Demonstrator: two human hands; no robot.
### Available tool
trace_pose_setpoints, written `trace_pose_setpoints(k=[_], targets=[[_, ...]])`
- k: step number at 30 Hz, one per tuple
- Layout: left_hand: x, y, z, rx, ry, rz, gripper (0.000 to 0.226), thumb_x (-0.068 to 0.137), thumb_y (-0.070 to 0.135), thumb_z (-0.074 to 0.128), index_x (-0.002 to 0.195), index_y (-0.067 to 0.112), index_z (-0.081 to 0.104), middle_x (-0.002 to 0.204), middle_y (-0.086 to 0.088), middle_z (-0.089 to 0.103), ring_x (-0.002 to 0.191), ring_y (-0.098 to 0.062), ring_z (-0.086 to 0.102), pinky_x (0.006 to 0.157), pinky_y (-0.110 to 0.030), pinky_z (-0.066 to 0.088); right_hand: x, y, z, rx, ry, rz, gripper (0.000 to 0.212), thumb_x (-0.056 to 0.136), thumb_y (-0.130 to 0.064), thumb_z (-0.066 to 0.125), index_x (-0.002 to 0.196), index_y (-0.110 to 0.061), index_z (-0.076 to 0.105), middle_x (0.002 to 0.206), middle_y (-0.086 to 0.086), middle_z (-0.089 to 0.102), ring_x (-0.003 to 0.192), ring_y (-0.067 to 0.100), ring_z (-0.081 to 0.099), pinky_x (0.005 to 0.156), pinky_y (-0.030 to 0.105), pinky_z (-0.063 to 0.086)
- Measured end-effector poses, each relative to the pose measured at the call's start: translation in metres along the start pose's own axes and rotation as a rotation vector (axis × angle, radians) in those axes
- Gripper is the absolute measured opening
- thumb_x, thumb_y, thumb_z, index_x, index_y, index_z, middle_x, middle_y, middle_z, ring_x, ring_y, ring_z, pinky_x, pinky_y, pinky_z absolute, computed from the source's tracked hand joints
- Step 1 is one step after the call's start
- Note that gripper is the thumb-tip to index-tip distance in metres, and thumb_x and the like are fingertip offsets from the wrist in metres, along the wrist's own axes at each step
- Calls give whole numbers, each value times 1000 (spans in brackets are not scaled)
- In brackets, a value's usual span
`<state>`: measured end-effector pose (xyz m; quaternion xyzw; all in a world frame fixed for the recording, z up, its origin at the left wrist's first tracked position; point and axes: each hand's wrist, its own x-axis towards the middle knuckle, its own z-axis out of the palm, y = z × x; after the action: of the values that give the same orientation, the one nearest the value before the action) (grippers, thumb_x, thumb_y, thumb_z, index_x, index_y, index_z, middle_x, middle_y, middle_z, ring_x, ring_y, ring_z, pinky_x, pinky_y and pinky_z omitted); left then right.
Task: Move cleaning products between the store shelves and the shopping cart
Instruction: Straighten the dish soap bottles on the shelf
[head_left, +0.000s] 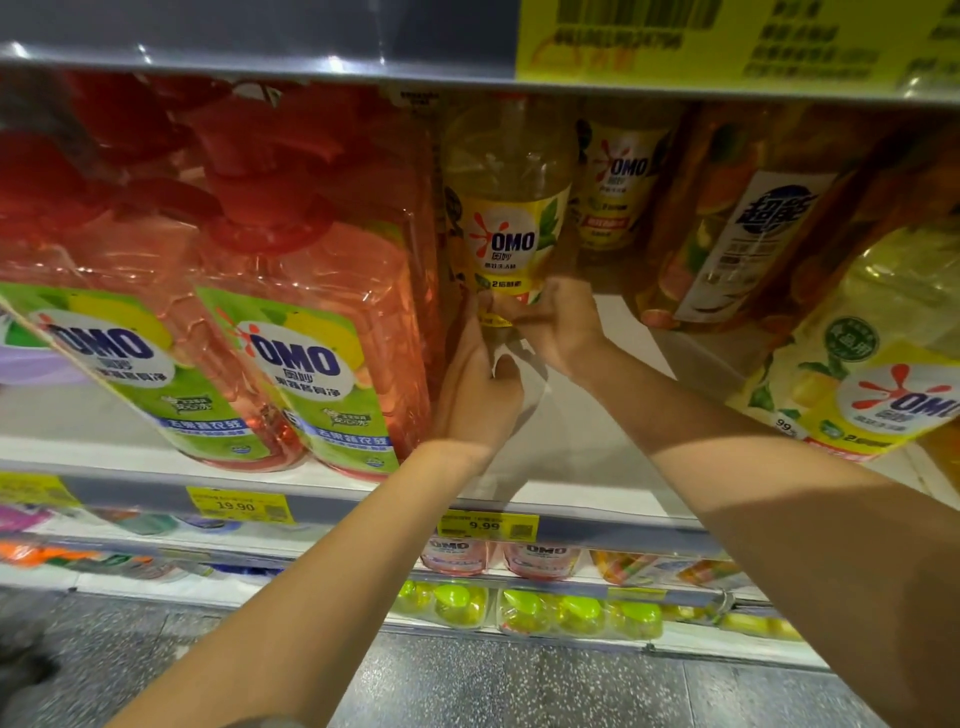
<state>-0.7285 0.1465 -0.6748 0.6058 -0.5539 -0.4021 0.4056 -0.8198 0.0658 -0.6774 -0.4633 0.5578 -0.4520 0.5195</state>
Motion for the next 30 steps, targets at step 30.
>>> trace_pose_setpoints(k=[30], targets=[[-56,48,110,-137,-509,146,70,96,14,54,151,35,17,156,10,22,141,-7,27,113,-23,25,-157,20,-181,-299,522,-362,84,64,-28,80,134,-19,35,124,4,57,107,-1,58,79,5,46]])
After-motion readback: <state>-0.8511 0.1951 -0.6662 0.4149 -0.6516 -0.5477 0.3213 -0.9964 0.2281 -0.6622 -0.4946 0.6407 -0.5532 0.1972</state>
